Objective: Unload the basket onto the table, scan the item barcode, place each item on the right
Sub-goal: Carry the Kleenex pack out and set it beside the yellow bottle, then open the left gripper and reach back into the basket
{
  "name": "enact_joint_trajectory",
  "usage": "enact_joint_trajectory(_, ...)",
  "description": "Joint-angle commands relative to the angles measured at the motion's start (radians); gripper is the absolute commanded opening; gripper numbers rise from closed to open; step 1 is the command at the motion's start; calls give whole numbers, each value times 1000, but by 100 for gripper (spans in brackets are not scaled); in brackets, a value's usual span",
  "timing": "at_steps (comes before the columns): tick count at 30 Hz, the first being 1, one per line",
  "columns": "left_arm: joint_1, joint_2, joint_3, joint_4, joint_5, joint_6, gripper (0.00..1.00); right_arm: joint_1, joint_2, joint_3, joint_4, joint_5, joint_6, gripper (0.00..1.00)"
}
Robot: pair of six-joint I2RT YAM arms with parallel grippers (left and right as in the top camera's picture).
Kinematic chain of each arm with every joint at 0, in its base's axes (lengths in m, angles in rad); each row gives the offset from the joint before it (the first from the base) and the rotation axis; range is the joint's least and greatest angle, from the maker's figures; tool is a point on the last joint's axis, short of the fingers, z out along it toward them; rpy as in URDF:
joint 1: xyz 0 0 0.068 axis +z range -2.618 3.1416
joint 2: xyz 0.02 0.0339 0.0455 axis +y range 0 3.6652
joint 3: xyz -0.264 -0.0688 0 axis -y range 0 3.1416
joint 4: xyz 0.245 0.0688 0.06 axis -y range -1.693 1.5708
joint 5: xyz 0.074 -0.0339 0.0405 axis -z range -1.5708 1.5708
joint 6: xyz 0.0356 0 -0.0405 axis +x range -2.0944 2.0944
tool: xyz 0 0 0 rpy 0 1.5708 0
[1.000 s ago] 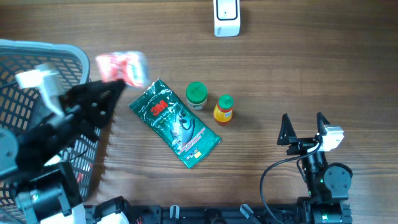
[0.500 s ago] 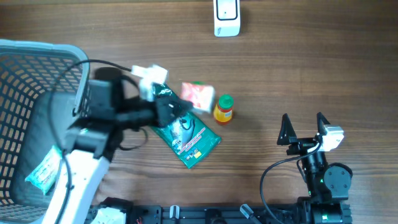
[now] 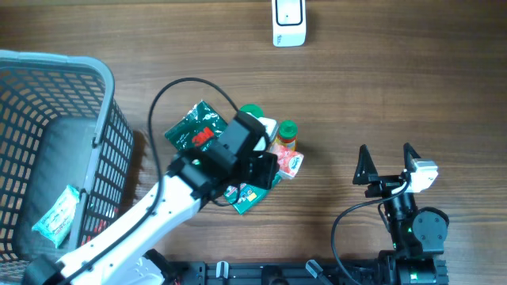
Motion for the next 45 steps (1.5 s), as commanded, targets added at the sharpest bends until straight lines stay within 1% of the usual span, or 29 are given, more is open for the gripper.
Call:
enact_joint_trajectory(1,-13,84,0,35,-59,-37,4,-5,-2,-1,3,13,10,100)
enact_joint_trajectory(5,-13,193,0,89,-78,-114,4,-5,-2,-1,3,13,10,100)
enact_joint_trajectory(9,-15,286,0,142,-87,-165,4,-5,-2,-1,3,13,11,100)
enact_joint_trajectory(12,-15,332,0,153,-134,-169,4,-5,-2,-1,3,13,11,100)
enact_joint_trajectory(15,-15,358,0,154,-189,-225,4,-5,-2,-1,3,13,11,100)
enact_joint_trajectory(17,-15,363,0,168,-190,-238,5,-5,-2,-1,3,13,11,100)
enact_joint_trajectory(18,-15,363,0,175,-190,-238,9,-5,-2,-1,3,13,11,100)
enact_joint_trajectory(19,-15,363,0,181,-190,-238,17,-5,-2,-1,3,13,11,100)
enact_joint_trajectory(21,-15,362,0,190,-190,-238,24,-5,-2,-1,3,13,10,100)
enact_joint_trajectory(24,-14,360,0,190,-189,-238,29,-5,-2,-1,3,13,10,100)
enact_joint_trajectory(25,-14,357,0,189,-189,-238,34,-5,-2,-1,3,13,10,100)
enact_joint_trajectory(26,-14,348,1,186,-189,-238,40,-5,-2,-1,3,13,10,100)
enact_joint_trajectory(28,-14,330,2,185,-189,-238,47,-5,-2,-1,3,13,10,100)
enact_joint_trajectory(29,-14,312,2,183,-189,-238,52,-5,-2,-1,3,13,11,100)
enact_joint_trajectory(30,-14,300,2,181,-189,-238,54,-5,-2,-1,3,13,11,100)
enact_joint_trajectory(33,-14,211,2,166,-190,-234,68,-5,-2,-1,3,13,10,100)
enact_joint_trajectory(35,-14,158,2,165,-195,-233,72,-5,-2,-1,3,13,11,100)
enact_joint_trajectory(37,-14,91,2,154,-252,-234,75,-5,-2,-1,3,13,11,100)
enact_joint_trajectory(39,-14,27,2,138,-323,-232,82,-5,-2,-1,3,13,11,100)
enact_joint_trajectory(42,-11,-59,5,132,-368,-153,88,-5,-2,-1,3,13,11,100)
enact_joint_trajectory(43,0,-111,18,124,-405,-132,92,-5,-2,-1,3,13,10,100)
enact_joint_trajectory(45,30,-157,47,107,-462,-132,95,-5,-2,-1,3,13,11,100)
